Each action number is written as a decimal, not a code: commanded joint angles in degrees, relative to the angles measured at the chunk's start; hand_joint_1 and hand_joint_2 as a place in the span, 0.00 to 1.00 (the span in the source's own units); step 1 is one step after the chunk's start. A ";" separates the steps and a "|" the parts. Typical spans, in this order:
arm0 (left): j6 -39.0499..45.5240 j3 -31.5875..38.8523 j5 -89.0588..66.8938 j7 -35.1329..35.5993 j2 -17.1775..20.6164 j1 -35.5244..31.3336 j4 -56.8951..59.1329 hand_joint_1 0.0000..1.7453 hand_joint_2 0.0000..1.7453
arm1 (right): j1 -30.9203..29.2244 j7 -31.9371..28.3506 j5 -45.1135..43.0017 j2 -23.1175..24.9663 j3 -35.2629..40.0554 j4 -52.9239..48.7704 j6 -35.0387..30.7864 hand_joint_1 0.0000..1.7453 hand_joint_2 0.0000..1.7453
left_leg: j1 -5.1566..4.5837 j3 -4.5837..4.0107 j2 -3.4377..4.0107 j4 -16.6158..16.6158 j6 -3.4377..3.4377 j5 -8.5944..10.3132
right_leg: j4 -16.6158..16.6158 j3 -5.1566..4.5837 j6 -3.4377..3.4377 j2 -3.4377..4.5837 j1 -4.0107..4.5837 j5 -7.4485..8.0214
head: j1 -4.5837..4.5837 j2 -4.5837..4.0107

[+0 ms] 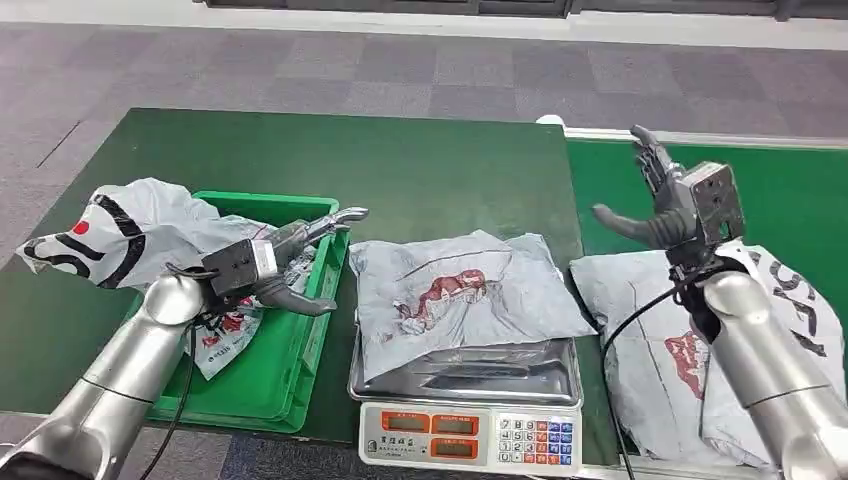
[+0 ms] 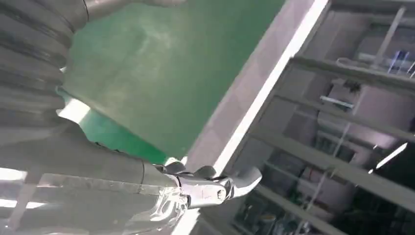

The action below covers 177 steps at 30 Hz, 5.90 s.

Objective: Moved the parcel from conveyor to table for the left to box.

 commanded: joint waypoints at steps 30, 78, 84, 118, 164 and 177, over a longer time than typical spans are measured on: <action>18.27 -19.72 -24.29 7.74 -16.72 -12.19 5.82 0.00 1.00 | 25.09 -3.53 24.67 20.84 -25.84 -8.75 -9.48 0.00 1.00 | 0.03 0.06 -0.33 -0.07 0.03 -0.02 | -0.11 0.16 0.02 -0.32 -0.01 -0.08 | 0.00 0.00; 18.44 -23.95 -26.58 9.23 -17.90 -12.02 11.45 0.00 1.00 | 32.27 -6.82 27.18 22.57 -43.02 -17.87 -23.51 0.00 1.00 | 0.01 0.48 -0.22 -0.36 0.07 -0.06 | -0.46 0.57 0.05 -0.14 -0.04 -0.06 | 0.00 0.00; 18.57 -23.89 -26.61 9.22 -17.65 -11.77 11.59 0.00 1.00 | 32.00 -7.03 27.14 22.55 -42.79 -17.27 -23.48 0.00 1.00 | -0.02 0.15 -0.08 -0.13 0.07 -0.07 | -0.17 0.18 0.07 -0.06 -0.07 -0.05 | 0.00 0.00; 29.78 -25.82 -49.01 14.69 -19.53 -5.69 22.19 0.00 1.00 | 31.88 -7.40 27.13 24.51 -42.15 -18.88 -19.00 0.00 1.00 | -0.05 0.12 0.00 -0.11 0.09 -0.07 | -0.12 0.15 0.09 0.02 -0.09 -0.04 | 0.00 0.00; 33.50 -21.97 -53.61 17.89 -18.63 -6.49 12.65 1.00 1.00 | 35.26 -6.52 27.26 25.52 -43.84 -23.31 -18.86 0.00 1.00 | -0.03 0.21 -0.07 -0.15 0.09 -0.07 | -0.18 0.25 0.08 -0.05 -0.08 -0.05 | 0.00 0.00; 34.15 -18.86 -57.04 19.44 -16.07 -6.34 3.70 1.00 1.00 | 35.52 -6.91 25.37 24.54 -42.15 -22.12 -19.60 0.00 1.00 | -0.03 0.13 -0.02 -0.10 0.10 -0.13 | -0.13 0.16 0.09 0.01 -0.07 -0.09 | 0.00 0.00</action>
